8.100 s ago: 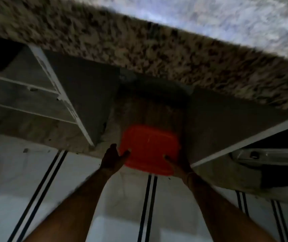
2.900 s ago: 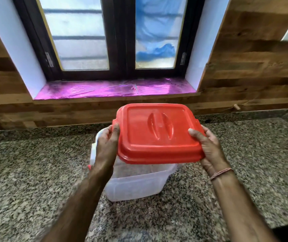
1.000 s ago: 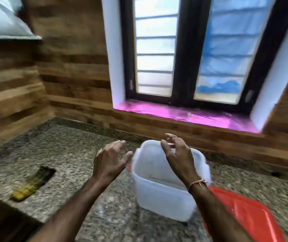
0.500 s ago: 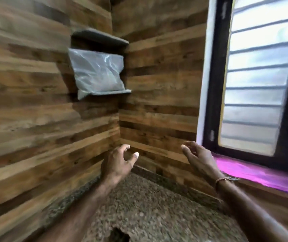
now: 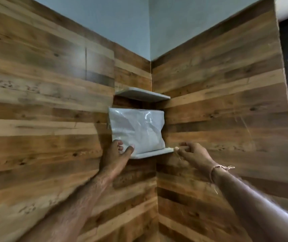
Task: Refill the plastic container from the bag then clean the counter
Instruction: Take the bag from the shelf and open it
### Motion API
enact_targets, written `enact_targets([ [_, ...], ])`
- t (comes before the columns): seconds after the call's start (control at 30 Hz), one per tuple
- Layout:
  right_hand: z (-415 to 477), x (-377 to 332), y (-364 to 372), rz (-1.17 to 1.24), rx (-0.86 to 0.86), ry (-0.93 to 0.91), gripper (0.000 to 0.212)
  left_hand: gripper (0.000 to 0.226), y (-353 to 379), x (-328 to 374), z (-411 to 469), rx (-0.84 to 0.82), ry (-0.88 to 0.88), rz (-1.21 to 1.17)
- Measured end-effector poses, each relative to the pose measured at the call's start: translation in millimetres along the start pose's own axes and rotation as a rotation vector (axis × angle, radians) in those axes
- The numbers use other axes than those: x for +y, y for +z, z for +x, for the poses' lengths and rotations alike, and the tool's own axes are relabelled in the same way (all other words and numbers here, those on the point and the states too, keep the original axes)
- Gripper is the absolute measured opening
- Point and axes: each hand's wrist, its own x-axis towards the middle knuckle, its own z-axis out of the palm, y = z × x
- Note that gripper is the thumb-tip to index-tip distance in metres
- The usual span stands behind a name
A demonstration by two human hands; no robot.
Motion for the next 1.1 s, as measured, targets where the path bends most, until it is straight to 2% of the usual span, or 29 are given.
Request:
enact_targets([
  [0.07,51,-12,20,0.008,0.0,-0.043,0.042,0.06,-6,-5,53,0.09,0.075,0.038],
  [0.2,142,-35,49,-0.062,0.005,-0.119,0.038,0.074,-18,0,141,0.329,0.268,0.326],
  [0.3,208,-49,70,-0.113,0.021,-0.18,0.044,0.078,-27,0,201,0.287,0.313,0.327],
  [0.37,246,-51,78,-0.184,0.052,-0.232,0.049,0.069,-31,1,227,0.193,0.292,0.208],
  [0.43,277,-52,81,-0.225,0.083,-0.254,0.049,0.046,-29,0,242,0.157,0.322,0.093],
  [0.5,298,-54,77,-0.26,0.077,-0.274,0.05,0.031,-27,3,250,0.132,0.368,0.091],
  [0.63,322,-61,72,-0.328,0.013,-0.288,0.045,0.021,-27,4,266,0.031,0.372,0.142],
  [0.77,326,-64,74,-0.384,0.043,-0.249,0.009,0.018,-26,5,274,0.036,0.37,0.161],
  [0.83,328,-61,75,-0.355,0.117,-0.237,0.021,0.018,-23,6,274,0.079,0.393,0.157],
  [0.93,321,-66,66,-0.295,0.262,-0.252,0.009,0.016,-21,10,268,0.16,0.435,0.099],
  [1.1,296,-87,25,-0.275,0.419,-0.303,0.022,0.017,-36,41,251,0.194,0.546,0.041],
])
